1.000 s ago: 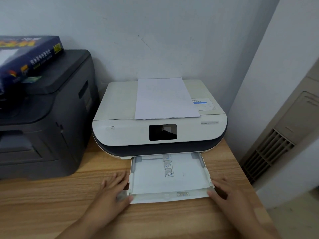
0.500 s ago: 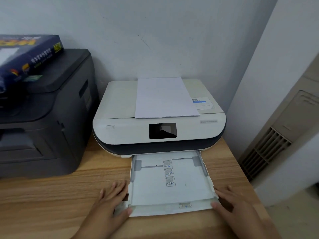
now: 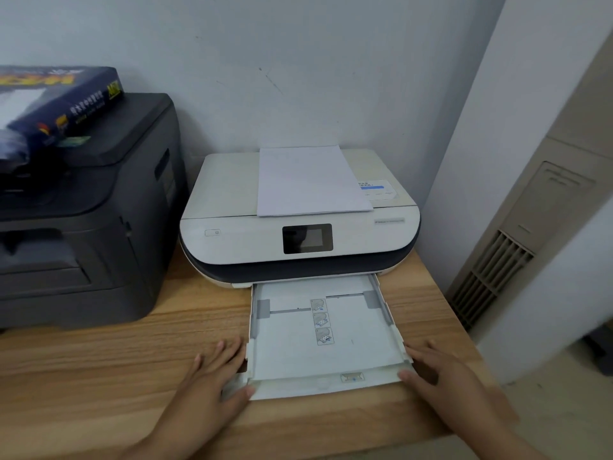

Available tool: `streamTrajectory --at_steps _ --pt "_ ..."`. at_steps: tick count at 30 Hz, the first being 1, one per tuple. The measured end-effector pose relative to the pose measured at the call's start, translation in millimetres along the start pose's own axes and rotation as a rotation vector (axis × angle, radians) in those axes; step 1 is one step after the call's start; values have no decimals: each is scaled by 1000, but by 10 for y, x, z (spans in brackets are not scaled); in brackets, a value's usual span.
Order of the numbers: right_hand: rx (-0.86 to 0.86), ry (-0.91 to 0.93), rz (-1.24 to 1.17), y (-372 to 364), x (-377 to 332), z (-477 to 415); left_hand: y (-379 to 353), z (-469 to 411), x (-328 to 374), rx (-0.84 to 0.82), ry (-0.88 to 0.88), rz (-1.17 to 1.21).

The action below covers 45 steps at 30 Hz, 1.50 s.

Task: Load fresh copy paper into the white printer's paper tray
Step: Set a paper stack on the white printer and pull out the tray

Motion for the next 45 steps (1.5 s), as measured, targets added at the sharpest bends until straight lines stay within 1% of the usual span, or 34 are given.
streamTrajectory --at_steps 6,11,17,23,33,45 --pt "24 3 -13 22 14 77 0 107 52 -9 -5 32" --pt "39 8 -43 9 29 229 -63 226 3 -10 -5 9" --pt "29 44 -10 69 -44 367 -109 355 19 -12 9 6" --pt "15 28 -24 81 -62 375 -106 379 39 -11 22 24" --pt "17 21 -33 79 -53 376 -125 379 12 -29 21 -2" --pt "-8 31 -36 66 -55 374 -123 363 -13 -12 29 -36"
Point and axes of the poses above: each hand's wrist, its own z-axis away from the middle knuckle, its own y-axis out of the back of the hand, x = y × z, the point moved 8 cm from there along -z, towards the middle knuckle, and after that the axes turned 8 degrees about y, right-handed, at the moved point
